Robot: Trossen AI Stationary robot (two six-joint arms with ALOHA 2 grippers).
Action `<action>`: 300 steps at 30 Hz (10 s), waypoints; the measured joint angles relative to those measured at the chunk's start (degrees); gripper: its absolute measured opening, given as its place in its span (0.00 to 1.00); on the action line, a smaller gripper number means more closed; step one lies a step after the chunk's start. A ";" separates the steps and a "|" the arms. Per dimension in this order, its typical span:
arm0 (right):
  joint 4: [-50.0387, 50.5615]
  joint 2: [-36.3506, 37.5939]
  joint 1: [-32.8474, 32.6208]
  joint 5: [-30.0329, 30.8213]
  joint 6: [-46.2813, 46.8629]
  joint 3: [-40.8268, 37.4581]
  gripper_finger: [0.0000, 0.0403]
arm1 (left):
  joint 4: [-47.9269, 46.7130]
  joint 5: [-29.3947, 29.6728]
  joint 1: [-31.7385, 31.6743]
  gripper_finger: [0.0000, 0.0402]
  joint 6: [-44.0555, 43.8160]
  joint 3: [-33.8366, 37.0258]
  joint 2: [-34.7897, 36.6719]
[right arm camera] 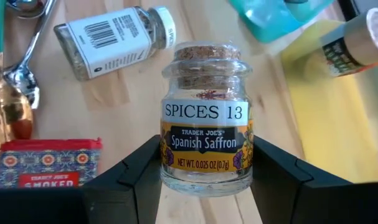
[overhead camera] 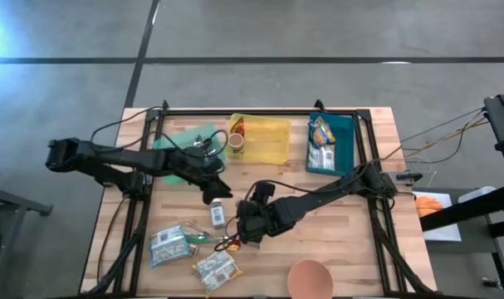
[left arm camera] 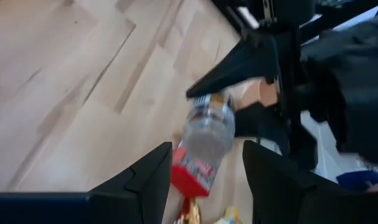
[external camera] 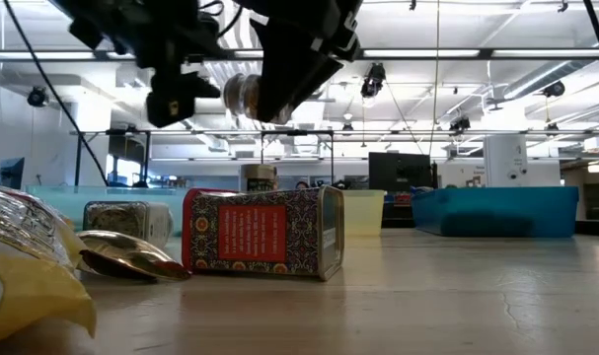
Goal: Pick & Place Food Item
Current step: Put the top brown seasoning bottle into the yellow bin
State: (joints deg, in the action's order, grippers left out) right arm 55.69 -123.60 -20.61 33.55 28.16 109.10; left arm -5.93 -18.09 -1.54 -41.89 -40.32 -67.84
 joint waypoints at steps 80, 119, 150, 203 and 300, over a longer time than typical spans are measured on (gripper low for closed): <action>-4.79 3.18 -0.14 16.44 -7.67 2.67 0.46 | 16.85 -5.90 3.10 0.50 -5.85 0.15 -5.43; -5.74 3.33 0.19 16.31 -5.44 2.86 0.74 | 13.45 -4.66 1.70 0.41 -4.28 0.09 -2.17; -18.42 2.57 1.70 10.43 -12.27 0.89 0.45 | 7.86 -7.46 1.36 0.02 0.00 1.17 0.41; -16.46 2.78 0.89 2.23 -2.71 0.61 0.45 | -4.55 -3.30 1.61 0.70 1.52 -3.23 0.99; -37.44 48.38 -0.82 -2.77 7.37 -57.39 0.83 | -48.31 17.43 -19.42 0.42 35.91 -55.16 -33.85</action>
State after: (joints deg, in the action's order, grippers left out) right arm 18.25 -75.22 -21.43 30.78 35.53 51.71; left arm -54.24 -0.66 -20.97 -5.98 -95.48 -101.69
